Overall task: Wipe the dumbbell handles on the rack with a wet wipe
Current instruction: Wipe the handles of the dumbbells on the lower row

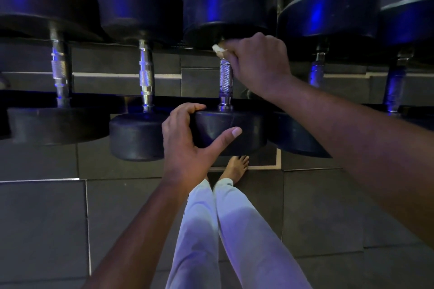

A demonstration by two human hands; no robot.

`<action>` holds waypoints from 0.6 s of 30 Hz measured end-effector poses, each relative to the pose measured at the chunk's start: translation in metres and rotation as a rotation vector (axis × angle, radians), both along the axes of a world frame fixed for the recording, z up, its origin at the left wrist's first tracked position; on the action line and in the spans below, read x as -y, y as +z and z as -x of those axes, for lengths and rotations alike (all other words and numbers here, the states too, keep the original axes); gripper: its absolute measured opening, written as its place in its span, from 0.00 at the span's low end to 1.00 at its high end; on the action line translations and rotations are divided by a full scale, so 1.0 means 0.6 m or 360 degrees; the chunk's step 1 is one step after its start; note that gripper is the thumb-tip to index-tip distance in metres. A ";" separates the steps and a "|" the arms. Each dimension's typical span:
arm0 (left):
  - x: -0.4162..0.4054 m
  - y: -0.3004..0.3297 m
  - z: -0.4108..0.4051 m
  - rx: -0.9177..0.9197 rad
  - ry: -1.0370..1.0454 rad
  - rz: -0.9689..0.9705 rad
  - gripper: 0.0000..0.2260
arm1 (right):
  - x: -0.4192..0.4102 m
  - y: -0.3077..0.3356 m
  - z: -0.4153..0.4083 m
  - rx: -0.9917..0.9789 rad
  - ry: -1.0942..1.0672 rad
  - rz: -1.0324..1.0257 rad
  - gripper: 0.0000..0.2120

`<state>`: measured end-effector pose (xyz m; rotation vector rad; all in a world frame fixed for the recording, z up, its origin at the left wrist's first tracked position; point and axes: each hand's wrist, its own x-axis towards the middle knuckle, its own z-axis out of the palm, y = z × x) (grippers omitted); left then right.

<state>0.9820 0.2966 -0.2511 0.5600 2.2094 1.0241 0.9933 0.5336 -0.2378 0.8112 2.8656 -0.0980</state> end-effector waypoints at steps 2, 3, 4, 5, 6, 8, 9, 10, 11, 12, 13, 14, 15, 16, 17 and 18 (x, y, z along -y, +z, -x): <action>0.000 0.002 0.000 -0.0009 -0.0002 -0.0002 0.36 | 0.002 0.001 0.017 0.0085 0.0011 -0.0071 0.14; 0.001 0.002 0.000 -0.0014 -0.0002 -0.0002 0.36 | 0.004 -0.002 0.028 0.0130 0.0023 -0.0098 0.13; 0.001 0.002 0.000 -0.0017 -0.0001 -0.0001 0.36 | 0.008 -0.007 0.039 0.0191 0.0031 -0.0107 0.12; 0.001 0.003 0.000 -0.0014 0.0001 -0.0001 0.36 | 0.012 -0.013 0.049 0.0255 0.0035 -0.0102 0.12; 0.001 0.004 -0.001 -0.0003 0.0005 -0.0003 0.35 | 0.016 -0.018 0.058 0.0311 0.0028 -0.0084 0.11; -0.001 0.005 -0.001 0.0004 0.0011 -0.0010 0.35 | 0.019 -0.021 0.068 0.0362 0.0012 -0.0039 0.12; -0.001 0.005 0.000 -0.0001 0.0011 -0.0010 0.36 | 0.019 -0.018 0.067 0.0358 -0.0004 -0.0022 0.12; -0.002 0.004 -0.001 -0.0006 0.0011 -0.0008 0.36 | 0.019 -0.013 0.062 0.0330 -0.0021 -0.0003 0.12; -0.002 0.004 -0.001 -0.0009 0.0010 -0.0008 0.36 | 0.018 -0.007 0.052 0.0265 -0.0035 0.0023 0.12; -0.002 0.003 -0.001 -0.0013 0.0010 -0.0010 0.36 | 0.018 -0.002 0.038 0.0173 -0.0055 0.0058 0.13; -0.001 0.001 -0.001 -0.0015 0.0012 -0.0015 0.36 | 0.020 0.002 0.023 0.0076 -0.0098 0.0085 0.13; 0.000 -0.001 -0.002 -0.0015 0.0014 -0.0019 0.36 | 0.022 0.005 0.006 -0.0039 -0.0174 0.0124 0.14; 0.000 -0.002 -0.003 -0.0018 0.0018 -0.0022 0.36 | 0.024 0.000 -0.009 -0.0171 -0.0279 0.0187 0.14; 0.001 -0.003 -0.004 -0.0024 0.0025 -0.0026 0.36 | 0.025 -0.005 -0.022 -0.0296 -0.0411 0.0266 0.15; 0.001 -0.004 -0.005 -0.0032 0.0033 -0.0029 0.36 | 0.024 -0.013 -0.032 -0.0355 -0.0587 0.0356 0.14; 0.001 -0.004 -0.006 -0.0037 0.0044 -0.0031 0.36 | 0.020 -0.024 -0.041 -0.0385 -0.0780 0.0482 0.14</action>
